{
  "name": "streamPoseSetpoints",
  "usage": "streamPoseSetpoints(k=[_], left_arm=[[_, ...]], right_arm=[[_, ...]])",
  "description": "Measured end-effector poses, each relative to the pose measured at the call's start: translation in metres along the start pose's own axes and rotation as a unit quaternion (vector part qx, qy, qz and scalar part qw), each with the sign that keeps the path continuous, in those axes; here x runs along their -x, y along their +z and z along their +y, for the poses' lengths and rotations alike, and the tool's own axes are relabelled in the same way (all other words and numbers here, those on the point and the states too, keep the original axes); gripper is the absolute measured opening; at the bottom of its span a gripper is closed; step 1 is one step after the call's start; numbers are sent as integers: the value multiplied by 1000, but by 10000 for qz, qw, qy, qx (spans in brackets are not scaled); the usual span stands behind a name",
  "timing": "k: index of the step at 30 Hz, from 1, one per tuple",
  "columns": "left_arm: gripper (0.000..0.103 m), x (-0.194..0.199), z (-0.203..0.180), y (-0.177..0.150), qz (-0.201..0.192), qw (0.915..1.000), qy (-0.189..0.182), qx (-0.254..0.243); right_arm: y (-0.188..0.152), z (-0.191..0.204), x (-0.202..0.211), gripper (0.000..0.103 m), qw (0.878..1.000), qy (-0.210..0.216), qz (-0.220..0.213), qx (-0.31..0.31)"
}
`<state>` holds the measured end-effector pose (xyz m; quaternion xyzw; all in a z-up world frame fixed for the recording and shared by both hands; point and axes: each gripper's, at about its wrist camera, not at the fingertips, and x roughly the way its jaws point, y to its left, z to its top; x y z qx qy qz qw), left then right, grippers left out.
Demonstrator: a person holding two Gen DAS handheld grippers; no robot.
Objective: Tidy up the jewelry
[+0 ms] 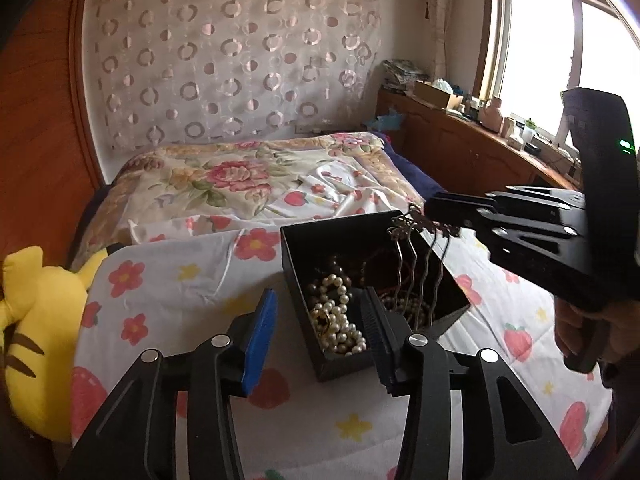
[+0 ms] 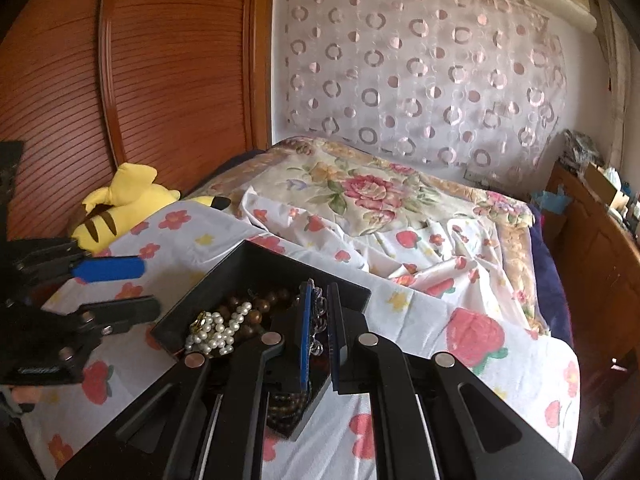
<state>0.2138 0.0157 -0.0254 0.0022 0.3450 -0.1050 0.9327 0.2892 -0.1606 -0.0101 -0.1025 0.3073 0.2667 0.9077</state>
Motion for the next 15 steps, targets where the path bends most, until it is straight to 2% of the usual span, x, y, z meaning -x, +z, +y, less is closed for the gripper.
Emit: streamPoseSetpoints(k=[4, 7, 12, 15], left_arm=[[43, 3, -3, -3, 2, 10000, 31, -81], [49, 5, -5, -5, 3, 9999, 21, -127], [51, 7, -6, -11, 26, 9999, 0, -150], [60, 8, -6, -12, -6, 9999, -1, -137]], right_arm=[[5, 1, -7, 9, 10000, -55, -64, -3], [7, 1, -9, 9, 9999, 17, -74, -90], [3, 9, -15, 11, 9999, 78, 66, -89], [0, 11, -12, 25, 10000, -8, 62, -46]])
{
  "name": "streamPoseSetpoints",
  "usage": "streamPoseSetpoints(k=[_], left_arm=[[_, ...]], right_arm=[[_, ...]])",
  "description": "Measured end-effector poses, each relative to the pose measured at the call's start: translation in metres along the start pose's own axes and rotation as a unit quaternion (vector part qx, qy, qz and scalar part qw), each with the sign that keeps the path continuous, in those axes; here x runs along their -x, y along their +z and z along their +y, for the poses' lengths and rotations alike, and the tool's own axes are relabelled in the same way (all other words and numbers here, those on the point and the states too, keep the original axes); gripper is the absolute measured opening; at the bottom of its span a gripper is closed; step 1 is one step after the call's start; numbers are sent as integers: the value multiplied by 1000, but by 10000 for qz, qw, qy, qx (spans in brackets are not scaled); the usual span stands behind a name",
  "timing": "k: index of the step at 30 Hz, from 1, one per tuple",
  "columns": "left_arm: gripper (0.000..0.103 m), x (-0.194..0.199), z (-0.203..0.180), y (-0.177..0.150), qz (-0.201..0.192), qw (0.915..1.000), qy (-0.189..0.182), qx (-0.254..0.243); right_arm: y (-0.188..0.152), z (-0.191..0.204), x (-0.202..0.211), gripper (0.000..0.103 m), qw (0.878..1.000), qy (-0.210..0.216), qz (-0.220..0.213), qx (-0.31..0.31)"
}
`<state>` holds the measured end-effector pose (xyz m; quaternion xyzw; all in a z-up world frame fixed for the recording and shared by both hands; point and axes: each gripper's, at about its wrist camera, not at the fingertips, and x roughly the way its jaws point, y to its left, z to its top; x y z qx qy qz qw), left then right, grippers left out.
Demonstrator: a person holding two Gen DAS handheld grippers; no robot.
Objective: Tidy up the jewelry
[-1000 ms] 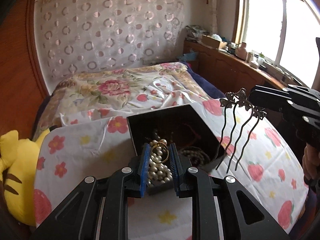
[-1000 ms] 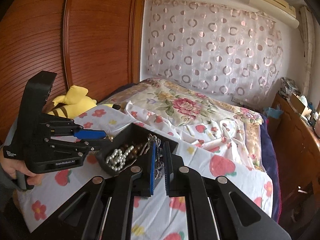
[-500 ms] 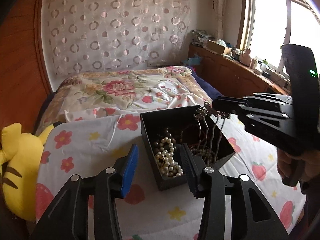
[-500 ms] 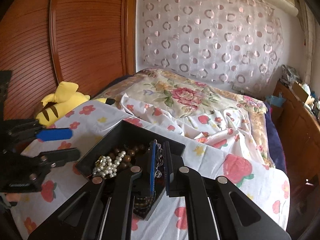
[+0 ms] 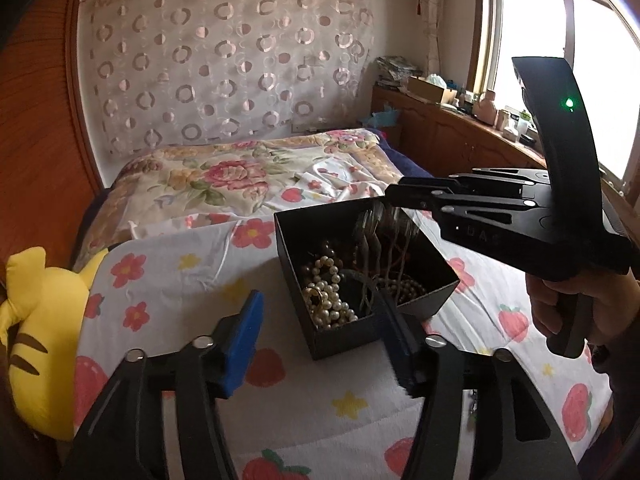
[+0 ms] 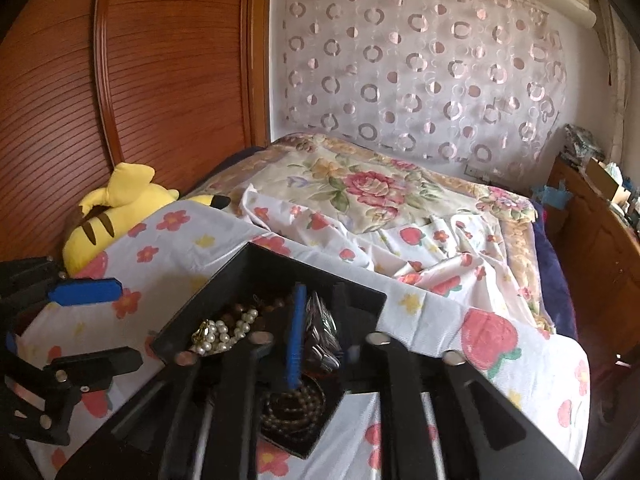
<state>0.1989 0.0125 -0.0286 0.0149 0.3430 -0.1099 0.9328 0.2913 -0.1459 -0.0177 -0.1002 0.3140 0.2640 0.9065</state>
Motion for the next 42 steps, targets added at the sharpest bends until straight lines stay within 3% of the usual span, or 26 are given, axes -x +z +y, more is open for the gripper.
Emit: streamPoseSetpoints(k=[4, 8, 16, 20, 33, 35, 42], left_arm=[[76, 6, -2, -7, -94, 9999, 49, 3], [84, 12, -5, -16, -127, 9999, -74, 55], [89, 16, -20, -42, -5, 9996, -292, 18], [89, 16, -31, -54, 115, 9993, -340, -101], [89, 18, -54, -81, 350, 9976, -512, -309], [89, 17, -56, -81, 374, 9975, -512, -321], [89, 8, -67, -86, 546, 9964, -519, -382]], right_arm=[[-11, -1, 21, 25, 10000, 52, -51, 45], [-41, -1, 50, 25, 9996, 124, 141, 202], [-120, 8, 86, 25, 9963, 448, 660, 331], [-144, 19, 90, 25, 9938, 556, 864, 429], [-158, 29, 80, 25, 9900, 632, 1151, 520], [-158, 32, 78, 10, 9897, 607, 1152, 599], [-161, 21, 97, 9, 9934, 574, 861, 499]])
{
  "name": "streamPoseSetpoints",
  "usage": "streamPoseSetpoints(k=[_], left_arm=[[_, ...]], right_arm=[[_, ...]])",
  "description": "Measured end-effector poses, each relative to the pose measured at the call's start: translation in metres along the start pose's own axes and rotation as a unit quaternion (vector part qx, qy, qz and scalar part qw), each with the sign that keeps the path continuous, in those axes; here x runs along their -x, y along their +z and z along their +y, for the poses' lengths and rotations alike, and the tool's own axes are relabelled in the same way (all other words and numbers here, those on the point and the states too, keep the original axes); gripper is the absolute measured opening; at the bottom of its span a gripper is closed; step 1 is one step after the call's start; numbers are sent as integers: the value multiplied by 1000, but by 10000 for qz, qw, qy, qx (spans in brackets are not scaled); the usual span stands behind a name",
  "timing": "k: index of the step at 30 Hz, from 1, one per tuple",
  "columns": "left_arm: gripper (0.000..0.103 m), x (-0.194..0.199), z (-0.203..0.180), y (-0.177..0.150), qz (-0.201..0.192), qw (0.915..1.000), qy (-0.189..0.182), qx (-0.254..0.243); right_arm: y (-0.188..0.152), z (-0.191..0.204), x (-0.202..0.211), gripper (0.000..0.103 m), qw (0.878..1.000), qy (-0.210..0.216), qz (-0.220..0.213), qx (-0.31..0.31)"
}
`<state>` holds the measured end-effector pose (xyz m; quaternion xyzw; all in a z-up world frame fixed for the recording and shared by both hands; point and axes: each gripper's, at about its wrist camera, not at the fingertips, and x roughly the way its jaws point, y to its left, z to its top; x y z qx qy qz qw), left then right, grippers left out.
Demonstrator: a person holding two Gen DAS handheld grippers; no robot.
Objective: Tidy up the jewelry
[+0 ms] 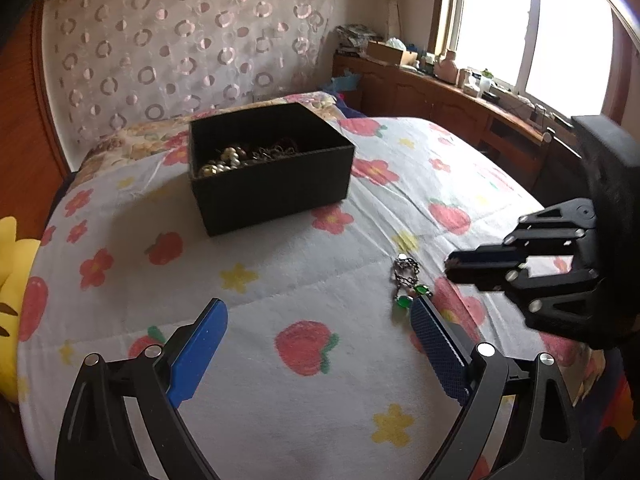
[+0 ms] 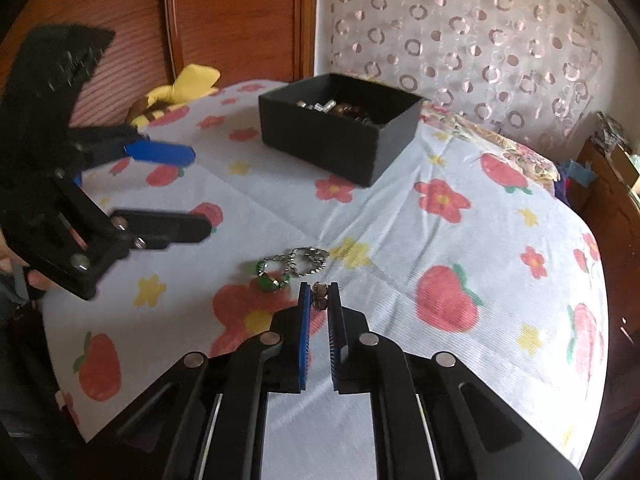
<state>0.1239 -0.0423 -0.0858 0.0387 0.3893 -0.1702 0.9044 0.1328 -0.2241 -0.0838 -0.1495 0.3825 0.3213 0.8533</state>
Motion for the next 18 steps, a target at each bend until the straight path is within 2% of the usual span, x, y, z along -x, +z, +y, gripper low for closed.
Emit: streamPoseSetpoints(k=[10, 12, 14, 18], left_arm=[[88, -19, -41, 5, 230, 9985, -274, -415], [78, -21, -49, 5, 256, 9979, -299, -517], [63, -27, -56, 5, 325, 9973, -286, -601], [45, -35, -63, 5, 409, 9966, -128, -700]], right_arm=[[-20, -19, 38, 9, 9988, -104, -349, -322], [-23, -21, 43, 9, 9984, -118, -403, -367], [-26, -24, 47, 9, 9981, -115, -449, -412], [-29, -27, 49, 10, 9975, -114, -503, -488]])
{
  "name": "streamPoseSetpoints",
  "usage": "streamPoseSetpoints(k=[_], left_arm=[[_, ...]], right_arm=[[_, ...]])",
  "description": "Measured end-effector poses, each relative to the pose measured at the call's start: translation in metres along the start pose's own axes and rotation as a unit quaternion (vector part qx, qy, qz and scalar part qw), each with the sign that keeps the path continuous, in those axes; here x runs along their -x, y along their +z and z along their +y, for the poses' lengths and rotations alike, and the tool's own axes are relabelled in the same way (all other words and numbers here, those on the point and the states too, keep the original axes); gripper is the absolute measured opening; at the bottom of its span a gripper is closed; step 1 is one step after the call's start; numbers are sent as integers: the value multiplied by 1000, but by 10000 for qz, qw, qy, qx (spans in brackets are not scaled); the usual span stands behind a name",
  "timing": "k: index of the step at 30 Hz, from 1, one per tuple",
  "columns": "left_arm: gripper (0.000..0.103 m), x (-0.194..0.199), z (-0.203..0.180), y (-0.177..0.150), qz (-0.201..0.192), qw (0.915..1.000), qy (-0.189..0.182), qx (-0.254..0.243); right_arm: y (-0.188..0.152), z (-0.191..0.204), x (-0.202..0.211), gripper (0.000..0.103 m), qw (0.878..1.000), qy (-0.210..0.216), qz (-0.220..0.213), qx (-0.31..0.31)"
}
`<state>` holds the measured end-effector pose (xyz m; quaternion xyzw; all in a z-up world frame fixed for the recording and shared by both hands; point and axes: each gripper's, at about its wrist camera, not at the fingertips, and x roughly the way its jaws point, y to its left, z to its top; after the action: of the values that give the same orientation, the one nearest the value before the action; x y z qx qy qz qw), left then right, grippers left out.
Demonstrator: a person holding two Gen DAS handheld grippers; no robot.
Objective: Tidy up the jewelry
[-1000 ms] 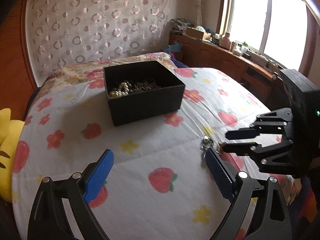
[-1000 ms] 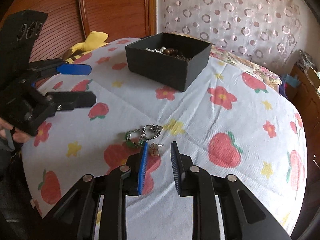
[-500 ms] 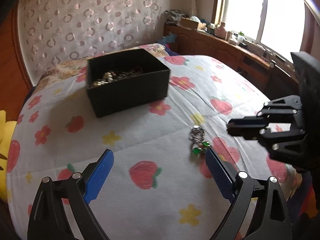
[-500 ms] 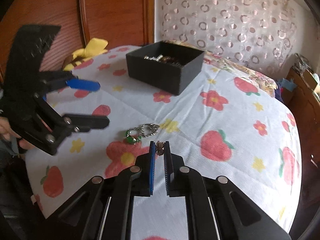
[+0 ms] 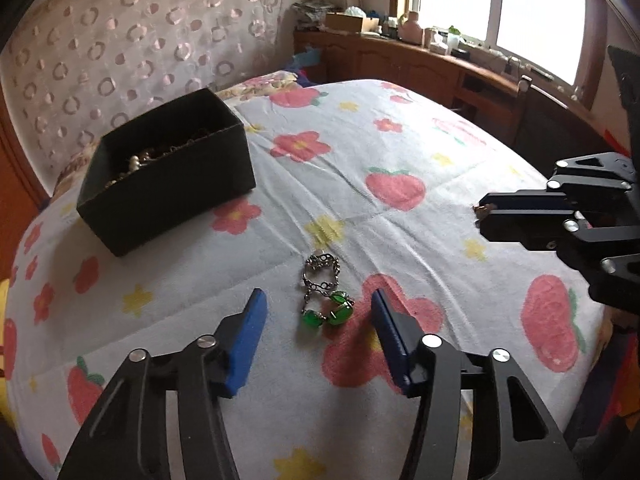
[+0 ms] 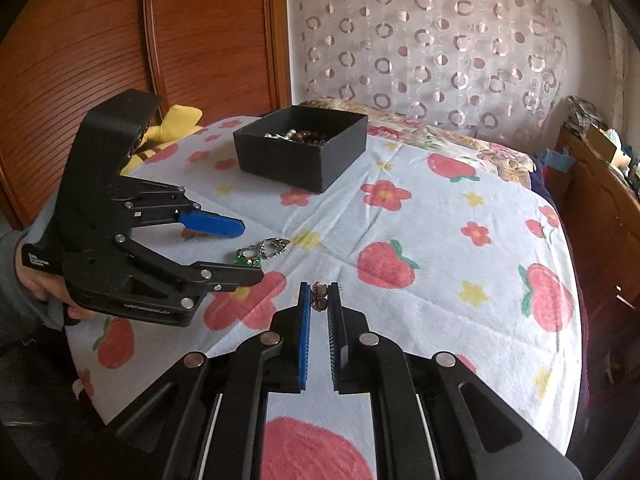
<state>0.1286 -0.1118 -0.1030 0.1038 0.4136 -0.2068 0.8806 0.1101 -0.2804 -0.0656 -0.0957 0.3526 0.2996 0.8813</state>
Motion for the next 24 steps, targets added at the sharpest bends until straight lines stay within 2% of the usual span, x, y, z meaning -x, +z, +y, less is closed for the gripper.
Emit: streamPoseSetpoints(k=[2, 4, 8, 14, 24], left_arm=[[23, 1, -1, 0, -22, 10000, -20, -17], [16, 2, -2, -1, -11, 10000, -53, -58], [16, 7, -2, -1, -15, 9999, -77, -74], [16, 23, 10, 5, -234, 9996, -120, 85], [16, 54, 44, 32, -632, 9973, -12, 381]], right_arm=[[-2, 0, 1, 10, 10000, 2, -8, -9], [-2, 0, 1, 10, 10000, 5, -1, 2], [-2, 0, 0, 10, 10000, 20, -15, 2], [4, 5, -2, 10, 10000, 20, -26, 56], [32, 9, -5, 10, 9997, 2, -182, 142]])
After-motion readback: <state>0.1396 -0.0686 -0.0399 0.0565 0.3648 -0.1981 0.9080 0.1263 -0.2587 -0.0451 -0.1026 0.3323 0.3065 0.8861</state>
